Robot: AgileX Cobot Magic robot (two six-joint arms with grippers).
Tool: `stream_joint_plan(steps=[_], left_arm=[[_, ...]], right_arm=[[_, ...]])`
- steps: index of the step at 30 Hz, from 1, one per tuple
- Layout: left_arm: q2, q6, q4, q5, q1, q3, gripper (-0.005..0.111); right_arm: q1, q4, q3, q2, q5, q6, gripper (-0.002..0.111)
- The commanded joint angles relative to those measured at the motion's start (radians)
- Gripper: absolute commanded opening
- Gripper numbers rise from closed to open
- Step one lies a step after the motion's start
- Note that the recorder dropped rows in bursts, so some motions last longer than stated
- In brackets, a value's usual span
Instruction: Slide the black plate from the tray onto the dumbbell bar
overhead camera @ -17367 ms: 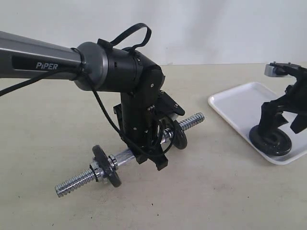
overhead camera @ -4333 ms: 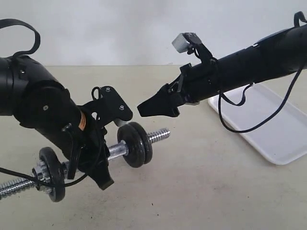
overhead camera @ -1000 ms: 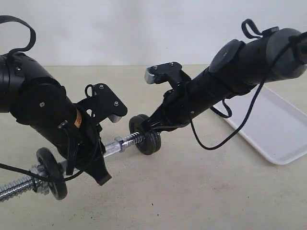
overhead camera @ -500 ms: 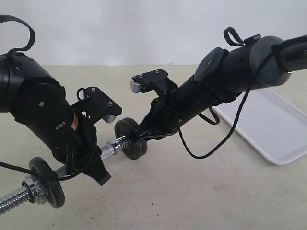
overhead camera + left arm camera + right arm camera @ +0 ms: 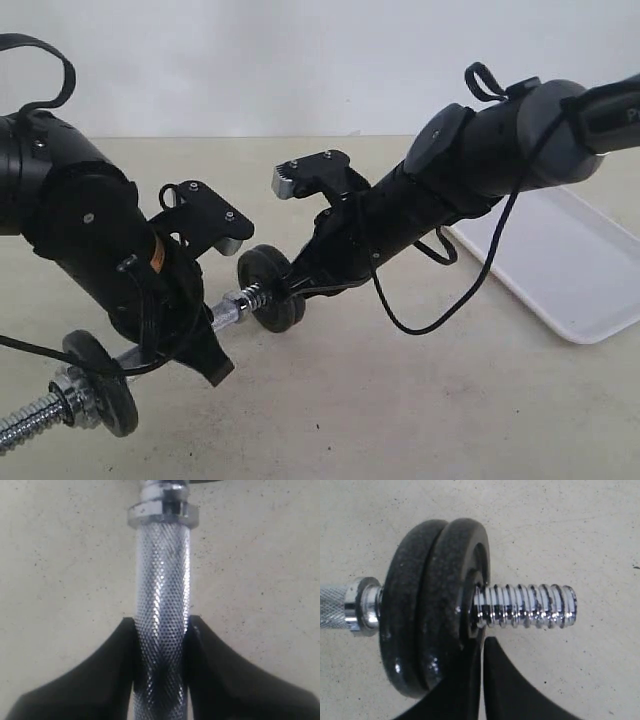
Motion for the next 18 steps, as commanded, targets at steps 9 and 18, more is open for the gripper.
stream_joint_plan(steps=[9, 18], left_arm=[[0.031, -0.014, 0.016, -0.729, -0.010, -0.044, 0.004], [0.031, -0.076, 0.014, -0.746, 0.009, -0.044, 0.004]], right_arm=[[0.014, 0.103, 0.003, 0.002, 0.125, -0.145, 0.000], [0.014, 0.103, 0.003, 0.002, 0.136, -0.147, 0.000]])
